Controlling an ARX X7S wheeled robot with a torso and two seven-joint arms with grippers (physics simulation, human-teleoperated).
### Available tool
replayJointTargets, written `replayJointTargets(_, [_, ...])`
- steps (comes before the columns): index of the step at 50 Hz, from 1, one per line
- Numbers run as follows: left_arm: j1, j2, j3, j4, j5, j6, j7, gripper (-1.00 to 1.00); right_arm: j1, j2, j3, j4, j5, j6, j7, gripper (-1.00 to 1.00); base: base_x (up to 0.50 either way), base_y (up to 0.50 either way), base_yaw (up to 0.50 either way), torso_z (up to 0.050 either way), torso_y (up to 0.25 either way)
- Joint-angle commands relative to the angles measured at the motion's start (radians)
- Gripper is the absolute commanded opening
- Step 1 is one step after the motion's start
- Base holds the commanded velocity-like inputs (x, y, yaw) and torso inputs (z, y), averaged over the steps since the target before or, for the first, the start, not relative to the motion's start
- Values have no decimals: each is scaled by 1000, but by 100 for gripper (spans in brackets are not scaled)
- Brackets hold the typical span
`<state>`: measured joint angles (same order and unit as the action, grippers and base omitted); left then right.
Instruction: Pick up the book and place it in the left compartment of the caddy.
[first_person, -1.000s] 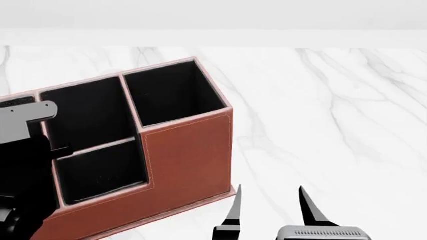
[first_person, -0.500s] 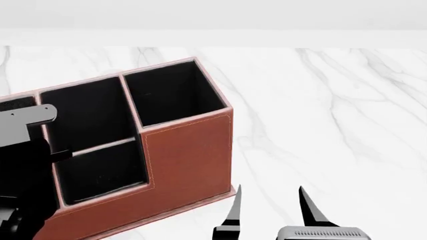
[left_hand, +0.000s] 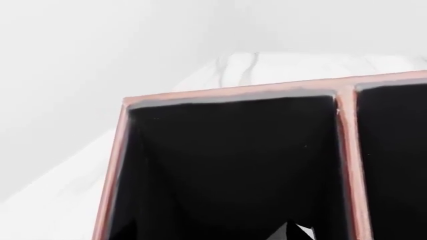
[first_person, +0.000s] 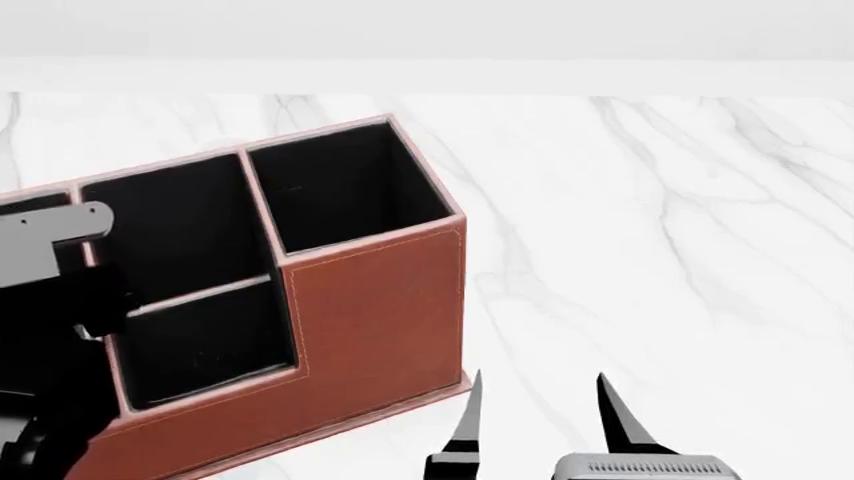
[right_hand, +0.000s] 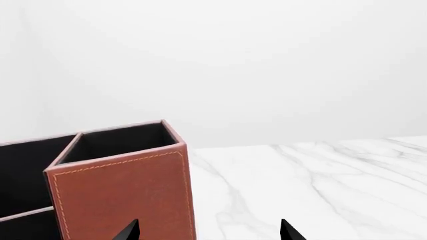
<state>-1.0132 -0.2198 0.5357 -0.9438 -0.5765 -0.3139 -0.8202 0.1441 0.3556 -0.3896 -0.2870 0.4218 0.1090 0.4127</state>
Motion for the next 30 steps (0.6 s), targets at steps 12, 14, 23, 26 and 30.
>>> replayJointTargets(12, [107, -104, -12, 443, -65, -170, -64, 100, 3, 3, -4, 3, 5, -3, 1, 100, 0, 0, 0, 0, 0])
replayJointTargets(14, [117, -114, -12, 483, -70, -183, -76, 100, 3, 3, -3, 3, 6, -4, 1, 100, 0, 0, 0, 0, 0])
replayJointTargets(23, [173, -161, -29, 670, -112, -248, -142, 100, 2, 6, -2, -2, 8, -4, 6, 100, 0, 0, 0, 0, 0])
replayJointTargets(26, [193, -178, -32, 723, -117, -261, -169, 100, 2, 7, -4, -3, 7, -4, 6, 100, 0, 0, 0, 0, 0])
replayJointTargets(30, [216, -196, -35, 789, -123, -280, -199, 100, 2, 8, -4, -4, 8, -4, 8, 100, 0, 0, 0, 0, 0])
